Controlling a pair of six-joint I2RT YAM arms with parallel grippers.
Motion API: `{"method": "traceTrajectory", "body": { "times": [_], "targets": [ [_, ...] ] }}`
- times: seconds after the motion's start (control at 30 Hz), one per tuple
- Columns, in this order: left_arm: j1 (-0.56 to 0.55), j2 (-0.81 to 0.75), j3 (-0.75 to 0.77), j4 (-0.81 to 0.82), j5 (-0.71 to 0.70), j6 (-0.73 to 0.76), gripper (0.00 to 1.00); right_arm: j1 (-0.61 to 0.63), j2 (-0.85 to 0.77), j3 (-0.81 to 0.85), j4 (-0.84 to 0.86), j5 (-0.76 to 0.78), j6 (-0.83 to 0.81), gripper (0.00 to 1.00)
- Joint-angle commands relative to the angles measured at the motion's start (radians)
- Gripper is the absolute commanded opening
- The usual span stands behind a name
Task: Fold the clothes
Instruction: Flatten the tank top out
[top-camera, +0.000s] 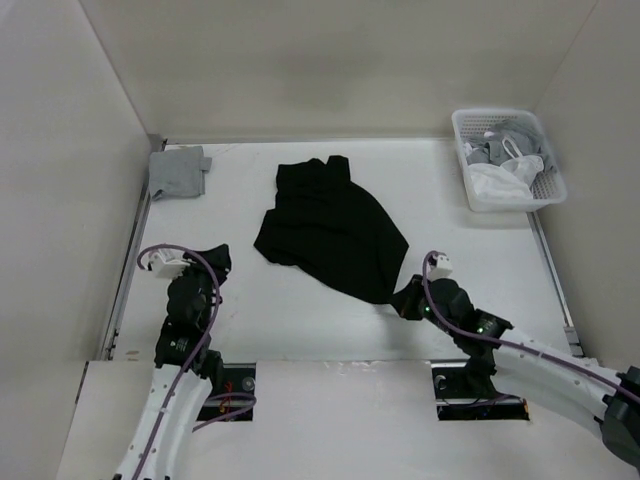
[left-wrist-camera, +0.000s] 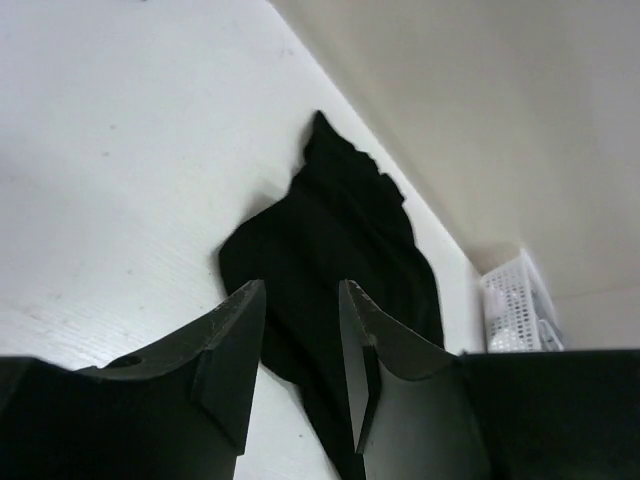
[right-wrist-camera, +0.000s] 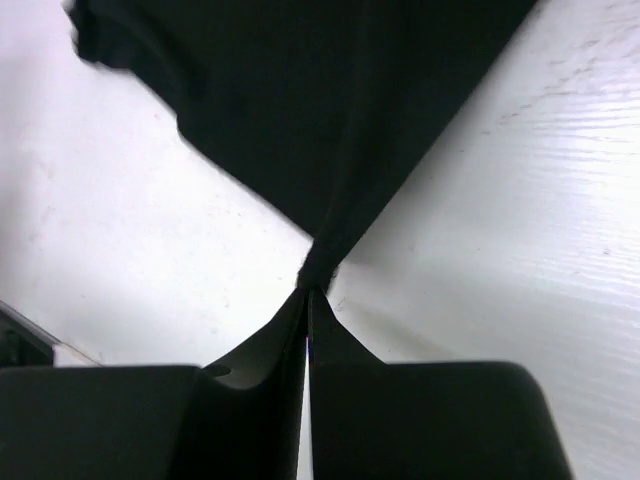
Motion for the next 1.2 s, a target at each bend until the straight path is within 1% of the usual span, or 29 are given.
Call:
{"method": "traceTrajectory", "body": {
  "times": [0.0, 0.1, 0.13, 0.2, 0.3, 0.4, 0.5, 0.63, 0.7, 0.87, 1.0, 1.17],
  "targets": [
    [0.018, 0.057, 0.041, -0.170, 0.026, 0.020, 0.33, 0.011, -0.118, 0.025, 0.020, 0.073, 0.099, 0.04],
    [-0.022, 0.241, 0.041, -0.124, 0.064, 0.028, 0.33, 0.011, -0.160, 0.019, -0.033, 0.073, 0.100, 0.05],
    [-0.055, 0.338, 0.043, -0.063, 0.084, 0.043, 0.33, 0.011, -0.164, 0.018, -0.035, 0.073, 0.106, 0.05],
    [-0.095, 0.472, 0.066, 0.024, 0.089, 0.074, 0.33, 0.002, -0.158, 0.014, -0.037, 0.074, 0.114, 0.05],
    [-0.126, 0.658, 0.128, 0.120, 0.045, 0.097, 0.35, -0.019, -0.139, 0.019, -0.029, 0.077, 0.109, 0.05],
    [-0.145, 0.785, 0.191, 0.196, 0.034, 0.105, 0.38, -0.021, -0.126, 0.016, -0.003, 0.070, 0.102, 0.06],
    [-0.200, 0.842, 0.240, 0.235, -0.003, 0.120, 0.37, -0.022, -0.103, 0.007, 0.020, 0.065, 0.099, 0.06],
    [-0.272, 0.905, 0.303, 0.226, -0.133, 0.183, 0.35, -0.024, -0.074, -0.009, 0.068, 0.065, 0.099, 0.06],
    [-0.293, 0.959, 0.345, 0.212, -0.175, 0.224, 0.35, -0.024, -0.056, -0.007, 0.083, 0.062, 0.094, 0.06],
    [-0.303, 1.088, 0.431, 0.193, -0.212, 0.284, 0.34, -0.024, -0.005, 0.005, 0.127, 0.038, 0.076, 0.07],
    [-0.306, 1.137, 0.466, 0.180, -0.265, 0.315, 0.34, -0.024, 0.013, 0.002, 0.160, 0.024, 0.074, 0.07],
    [-0.318, 1.192, 0.492, 0.167, -0.284, 0.321, 0.34, -0.024, 0.029, -0.010, 0.183, 0.019, 0.074, 0.07]
  ]
}}
